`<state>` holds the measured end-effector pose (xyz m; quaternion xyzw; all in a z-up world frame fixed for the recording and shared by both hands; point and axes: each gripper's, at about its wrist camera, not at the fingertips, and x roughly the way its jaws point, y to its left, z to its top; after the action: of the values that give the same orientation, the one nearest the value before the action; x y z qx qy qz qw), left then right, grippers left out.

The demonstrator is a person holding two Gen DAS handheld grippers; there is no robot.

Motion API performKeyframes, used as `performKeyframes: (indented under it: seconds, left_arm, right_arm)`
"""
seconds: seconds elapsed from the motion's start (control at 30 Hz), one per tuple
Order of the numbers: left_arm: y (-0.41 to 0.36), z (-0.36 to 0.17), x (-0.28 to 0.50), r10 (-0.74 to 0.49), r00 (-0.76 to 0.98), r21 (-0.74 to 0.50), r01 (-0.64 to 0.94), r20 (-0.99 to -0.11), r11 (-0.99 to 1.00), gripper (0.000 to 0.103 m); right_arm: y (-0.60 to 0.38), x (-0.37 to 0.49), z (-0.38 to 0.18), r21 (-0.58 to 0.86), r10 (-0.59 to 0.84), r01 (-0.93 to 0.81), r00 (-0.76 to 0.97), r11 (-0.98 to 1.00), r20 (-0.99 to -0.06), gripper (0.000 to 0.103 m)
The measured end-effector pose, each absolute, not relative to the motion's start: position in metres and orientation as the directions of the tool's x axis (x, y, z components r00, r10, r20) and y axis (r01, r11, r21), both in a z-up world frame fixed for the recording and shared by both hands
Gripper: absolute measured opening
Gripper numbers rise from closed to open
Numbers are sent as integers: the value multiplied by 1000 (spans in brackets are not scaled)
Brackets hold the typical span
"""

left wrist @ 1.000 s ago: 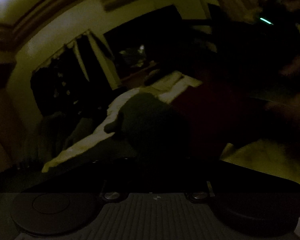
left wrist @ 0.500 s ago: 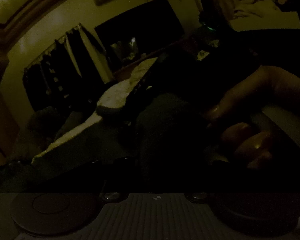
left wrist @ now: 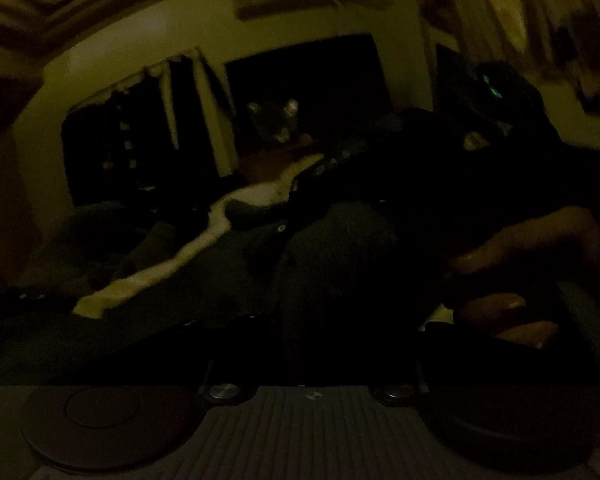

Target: Fold large clothes

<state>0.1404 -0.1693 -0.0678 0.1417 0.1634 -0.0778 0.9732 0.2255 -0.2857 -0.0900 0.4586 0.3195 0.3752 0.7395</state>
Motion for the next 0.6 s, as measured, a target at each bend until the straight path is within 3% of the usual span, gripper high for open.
performKeyframes:
  seconds: [0.23, 0.37, 0.6]
  left_arm:
    - [-67, -9, 106, -77, 971, -38, 71, -227, 997, 87]
    - [3, -2, 81, -17, 979, -190, -22, -202, 981, 87]
    - [88, -20, 36, 96, 975, -354, -163, -198, 921, 84]
  right_arm:
    - [-208, 213, 4, 848, 876, -409, 466, 339, -126, 22]
    - [-125, 201, 51, 751, 881, -513, 432, 415, -192, 22]
    - [-1, 168, 66, 630, 878, -616, 385, 474, -284, 22]
